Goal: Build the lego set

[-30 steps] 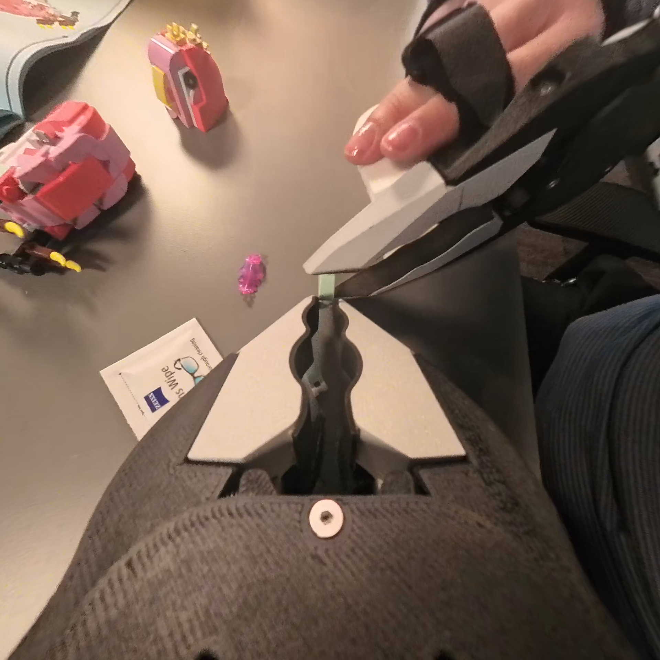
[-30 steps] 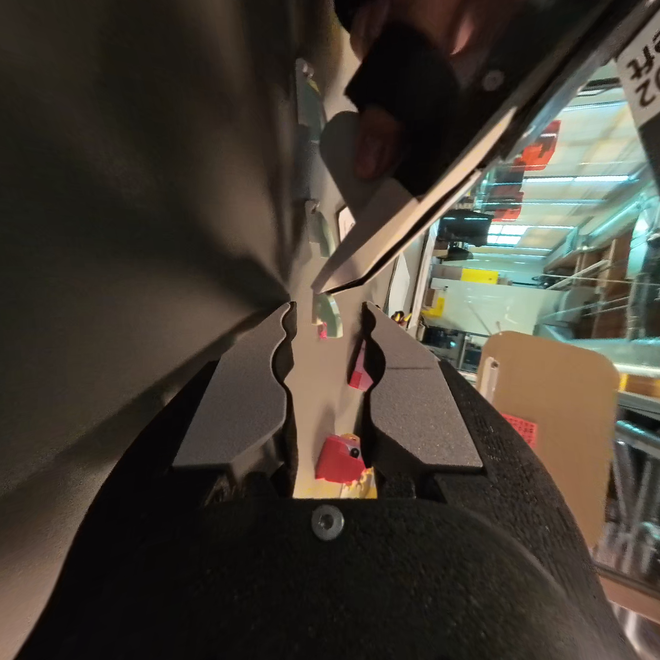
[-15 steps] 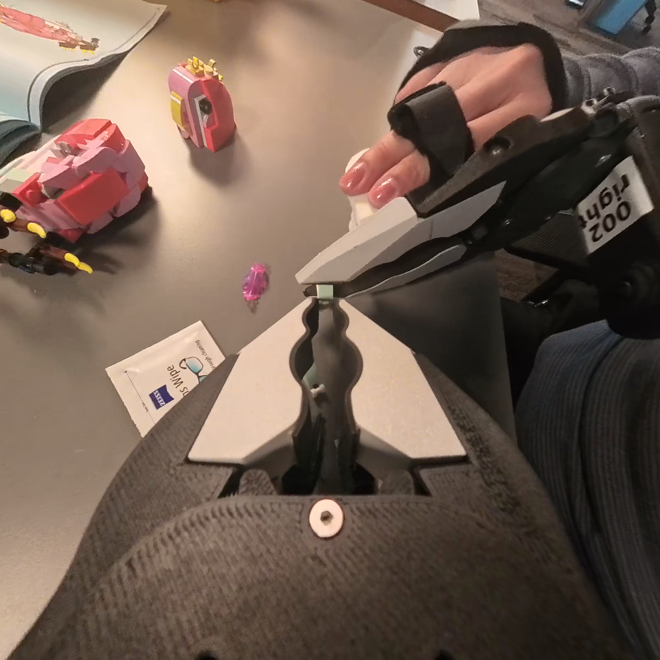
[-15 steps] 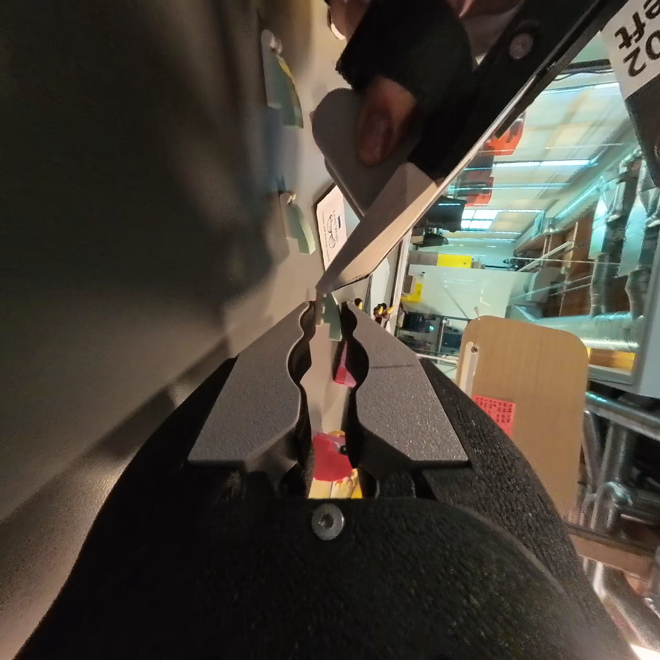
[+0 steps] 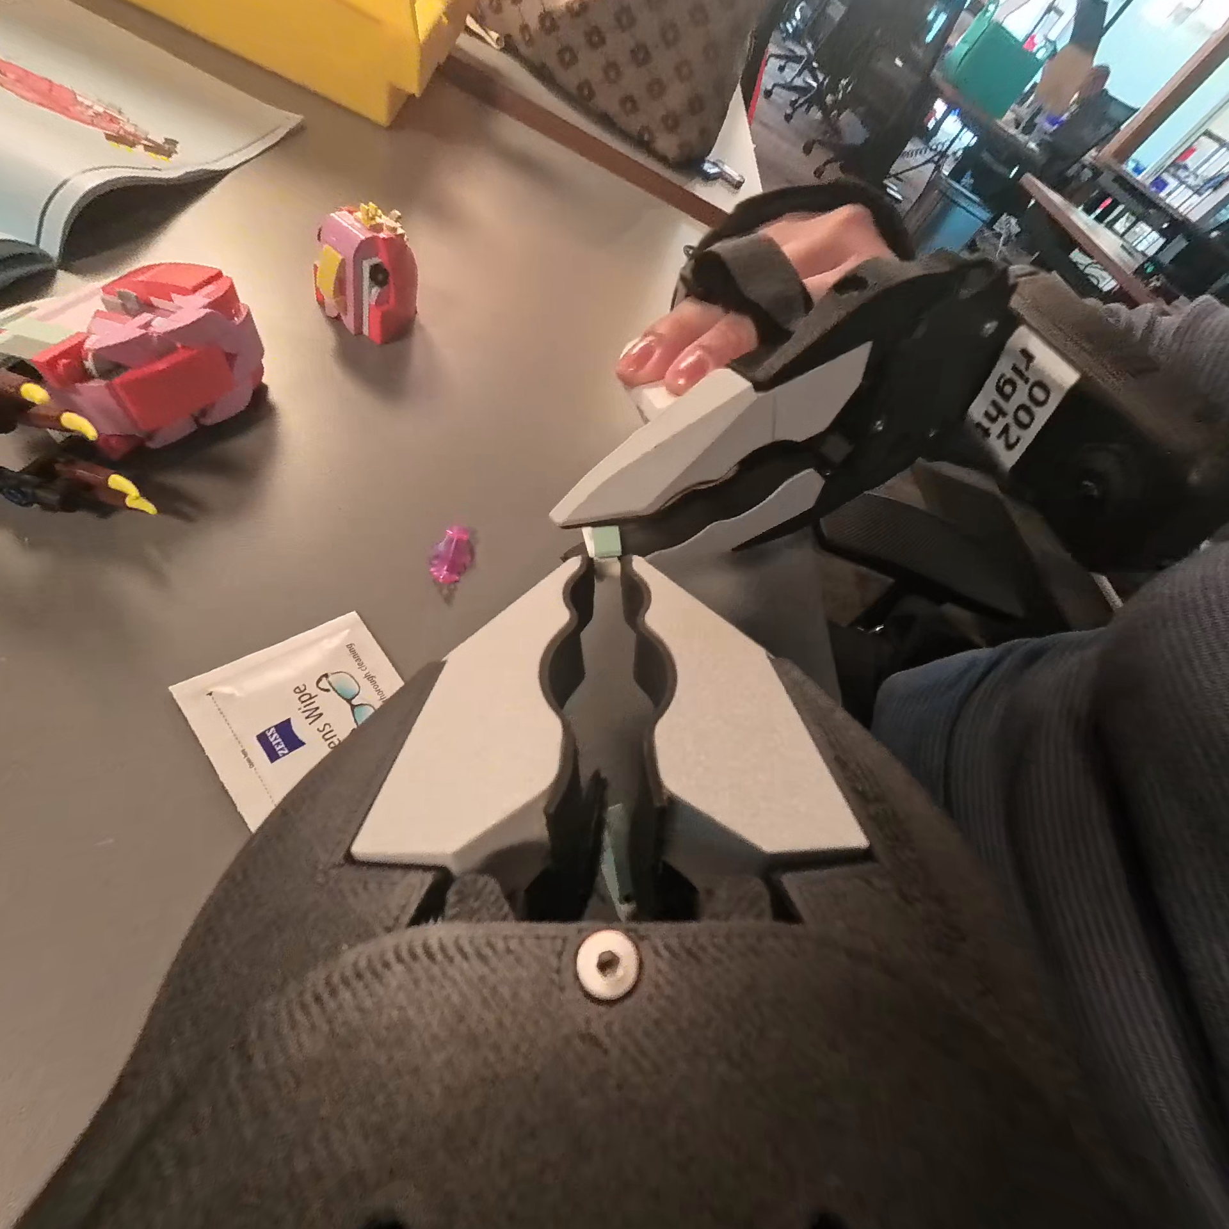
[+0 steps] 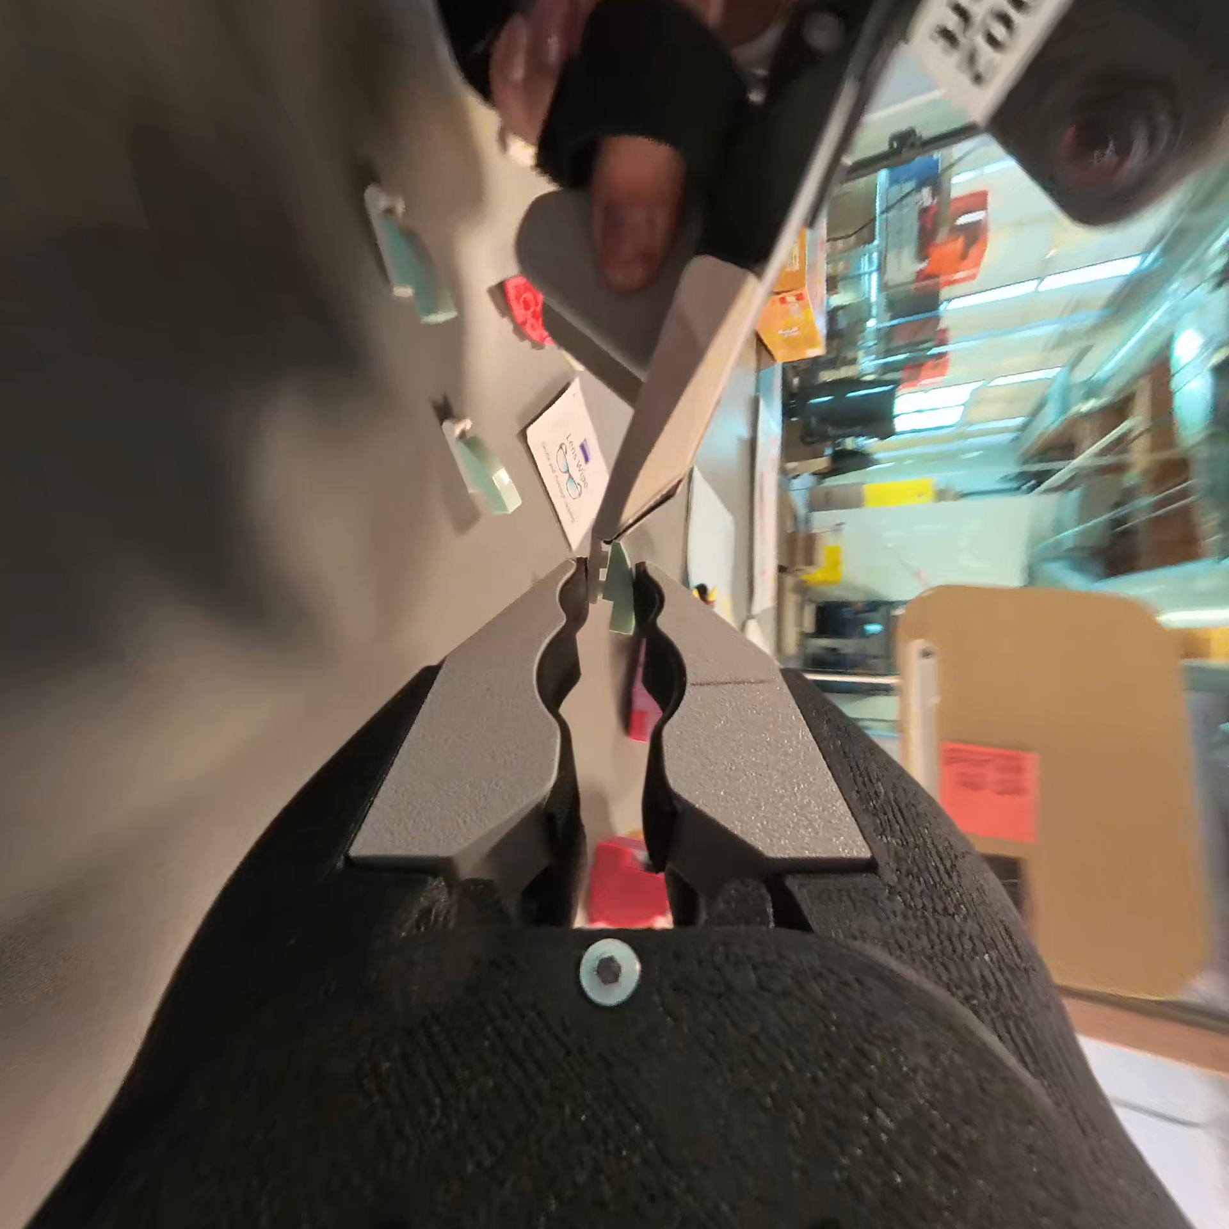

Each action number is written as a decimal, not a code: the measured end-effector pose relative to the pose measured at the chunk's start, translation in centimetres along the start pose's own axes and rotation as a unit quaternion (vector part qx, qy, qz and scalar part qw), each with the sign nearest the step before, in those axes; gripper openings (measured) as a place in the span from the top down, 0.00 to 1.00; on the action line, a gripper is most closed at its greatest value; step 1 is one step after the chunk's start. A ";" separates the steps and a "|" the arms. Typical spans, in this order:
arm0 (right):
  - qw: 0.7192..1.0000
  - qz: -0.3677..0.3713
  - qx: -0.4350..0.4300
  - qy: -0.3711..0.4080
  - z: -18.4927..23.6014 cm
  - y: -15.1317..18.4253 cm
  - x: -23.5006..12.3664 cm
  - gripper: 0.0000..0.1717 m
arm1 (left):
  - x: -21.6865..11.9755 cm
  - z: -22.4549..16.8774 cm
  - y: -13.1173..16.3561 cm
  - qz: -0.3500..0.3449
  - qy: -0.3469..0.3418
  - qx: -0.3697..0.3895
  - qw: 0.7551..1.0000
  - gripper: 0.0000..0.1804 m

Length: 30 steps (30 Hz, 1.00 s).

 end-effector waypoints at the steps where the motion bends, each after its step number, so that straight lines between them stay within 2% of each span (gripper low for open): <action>1: 1.000 0.004 -0.018 0.001 0.1 0.0 0.0 0.93 | 0.0 0.0 0.1 0.002 -0.002 0.003 1.000 0.96; 4: 0.997 0.009 -0.081 0.009 0.3 -0.2 0.1 0.93 | 0.1 -0.1 0.2 0.014 -0.004 0.005 1.000 0.96; 8: 0.993 0.008 -0.114 0.017 0.4 -0.2 0.1 0.93 | 0.1 -0.1 0.2 0.018 0.000 0.005 1.000 0.96; 23: 0.999 -0.014 0.033 -0.036 -0.2 -0.6 -0.1 0.93 | -0.3 -0.6 0.1 0.012 0.024 0.037 0.999 0.96; 30: 0.998 -0.028 0.040 -0.046 -0.2 -0.6 -0.1 0.93 | -0.3 -0.7 0.2 0.011 0.035 0.030 0.999 0.96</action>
Point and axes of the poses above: each gripper's, where its closed fingertips meet, x out along the fingers, y out of its underside, z = x × y across the jaws, the point moved 5 cm from there along -x, back along the fingers, and after that the axes turned 5 degrees about -z, right-handed, at the moved point
